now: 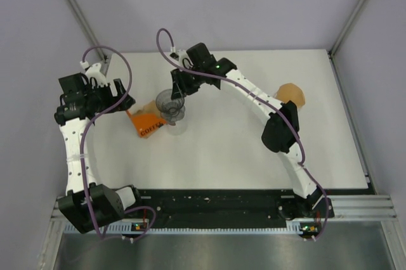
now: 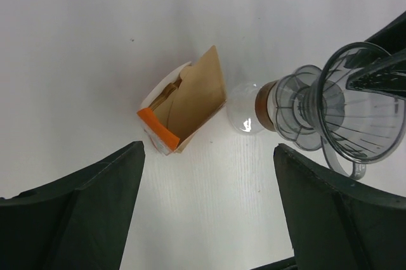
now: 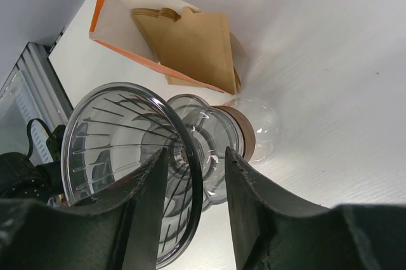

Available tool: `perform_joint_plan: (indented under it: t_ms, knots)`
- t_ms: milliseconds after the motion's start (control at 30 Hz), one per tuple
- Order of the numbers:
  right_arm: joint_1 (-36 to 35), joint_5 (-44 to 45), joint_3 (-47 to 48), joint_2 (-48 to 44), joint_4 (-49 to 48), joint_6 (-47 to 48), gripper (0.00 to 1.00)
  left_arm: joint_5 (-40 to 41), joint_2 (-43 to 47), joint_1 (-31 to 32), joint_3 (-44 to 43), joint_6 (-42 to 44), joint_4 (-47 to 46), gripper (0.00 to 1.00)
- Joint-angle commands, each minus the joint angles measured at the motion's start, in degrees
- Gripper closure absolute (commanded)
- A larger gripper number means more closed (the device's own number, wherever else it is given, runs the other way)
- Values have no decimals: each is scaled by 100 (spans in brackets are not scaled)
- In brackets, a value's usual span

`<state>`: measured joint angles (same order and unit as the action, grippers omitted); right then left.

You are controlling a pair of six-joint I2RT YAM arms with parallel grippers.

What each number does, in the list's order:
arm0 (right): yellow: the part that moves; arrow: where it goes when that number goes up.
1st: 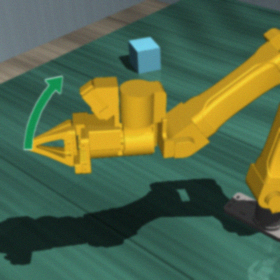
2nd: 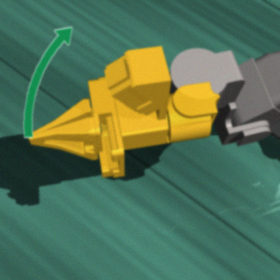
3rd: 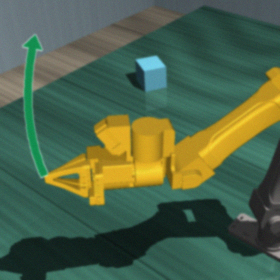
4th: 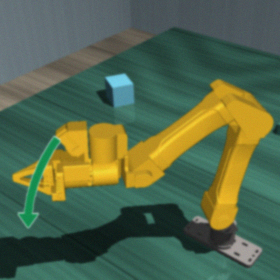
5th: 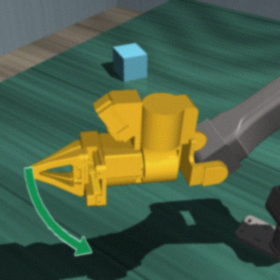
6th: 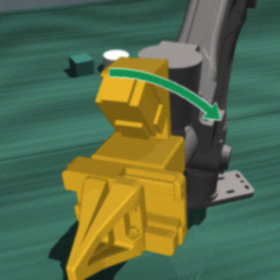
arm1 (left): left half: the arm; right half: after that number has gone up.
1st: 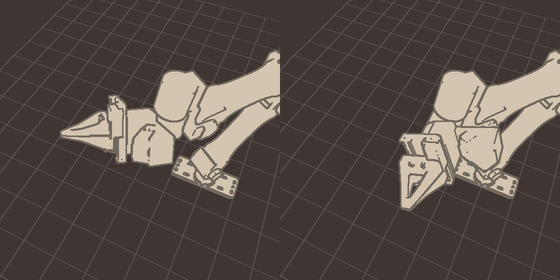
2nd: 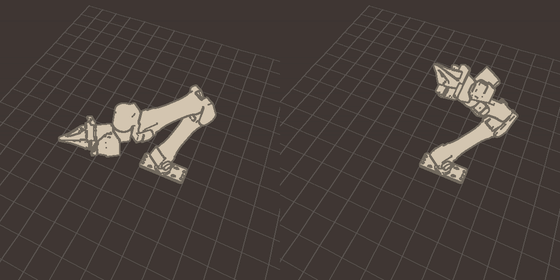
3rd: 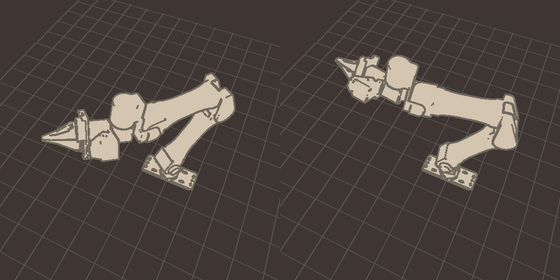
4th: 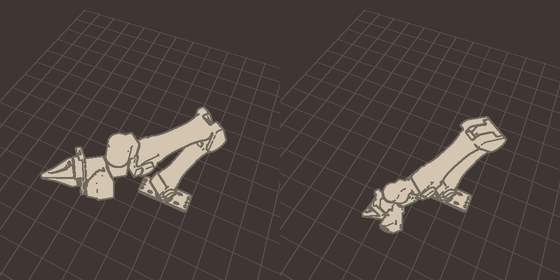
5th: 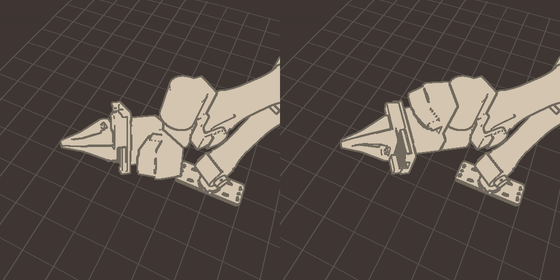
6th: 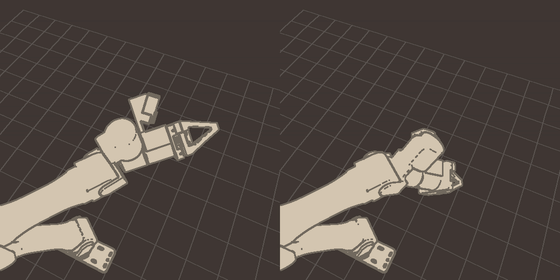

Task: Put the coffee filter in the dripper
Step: Place the coffee dripper on the coffee server, then pick up the coffee filter holder from the center of the board.

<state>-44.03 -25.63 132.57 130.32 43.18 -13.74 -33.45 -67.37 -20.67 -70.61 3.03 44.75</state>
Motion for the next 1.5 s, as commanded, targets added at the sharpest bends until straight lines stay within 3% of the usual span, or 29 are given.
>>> perform_joint_plan:
  t_ms: [0,133,300,567,800,1067,1233,1333,1467]
  knots:
    - [-27,-65,401,-402,-55,143,57,909,-65,-52,126,32,-396,11]
    - [-27,101,366,-674,-55,240,49,1446,-398,-43,197,-48,-660,6]
    - [-27,567,146,-1078,-55,450,44,1561,-917,19,206,-21,-669,6]
    - [-18,875,-144,-1518,-64,644,42,1499,-1524,387,117,-92,-635,18]
    - [-27,1112,-451,-1817,-64,776,41,1745,-1788,476,12,145,-178,35]
    - [-35,1095,-654,-1967,-64,838,42,1649,-1920,476,30,382,103,75]
    - [-53,885,-864,-2133,-99,960,43,1807,-1683,476,3,944,428,92]
    - [-272,787,-1258,-2361,-388,1293,43,1912,-1393,484,161,1488,561,100]
    - [-641,761,-1892,-2731,-968,1900,43,1975,-840,476,547,2139,596,100]
